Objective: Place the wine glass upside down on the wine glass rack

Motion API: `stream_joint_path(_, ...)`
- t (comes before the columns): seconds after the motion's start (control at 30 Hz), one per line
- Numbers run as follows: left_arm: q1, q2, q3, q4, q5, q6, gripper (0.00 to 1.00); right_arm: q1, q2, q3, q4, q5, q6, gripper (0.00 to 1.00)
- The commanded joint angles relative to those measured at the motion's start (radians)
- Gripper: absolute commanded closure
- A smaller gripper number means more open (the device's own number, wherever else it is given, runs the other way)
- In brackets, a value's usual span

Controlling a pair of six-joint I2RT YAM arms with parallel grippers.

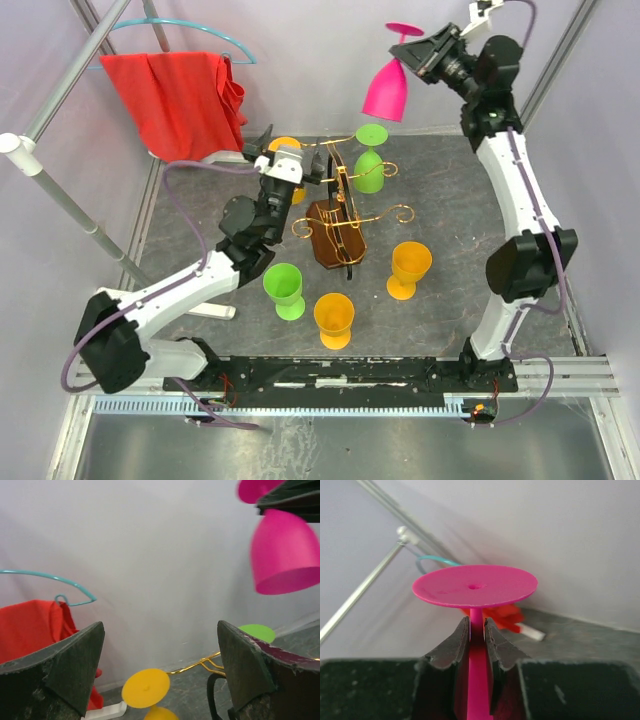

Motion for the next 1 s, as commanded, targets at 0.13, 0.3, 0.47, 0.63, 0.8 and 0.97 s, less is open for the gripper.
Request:
stream_joint_path(0.13, 0.015, -0.086, 0.063, -0.174, -0.144, -0.033, 0.01, -0.042, -0.319, -0.204, -0.205, 0.225, -0.649, 0.99)
stream_joint_path(0.3, 0.028, -0.096, 0.063, -0.167, -0.18, -0.089, 0.01, -0.059, -0.475, -0.457, -0.204, 0.269, -0.858, 0.99)
stream_joint_path(0.47, 0.05, -0.099, 0.069, -0.163, -0.177, -0.125, 0.01, -0.082, -0.653, -0.858, 0.043, 0.34, -0.922, 0.99)
stream_joint_path(0.63, 0.073, -0.08, 0.101, -0.186, -0.167, -0.128, 0.01, -0.095, -0.725, -1.077, 0.215, 0.264, -0.923, 0.99)
stream_joint_path(0.8, 0.081, -0.067, 0.111, -0.185, -0.135, -0.15, 0.01, -0.095, -0.744, -1.201, 0.442, 0.156, -0.904, 0.99)
stream_joint_path(0.97, 0.084, -0.066, 0.1, -0.198, -0.133, -0.164, 0.01, -0.098, -0.741, -1.274, 0.614, 0.064, -0.852, 0.99)
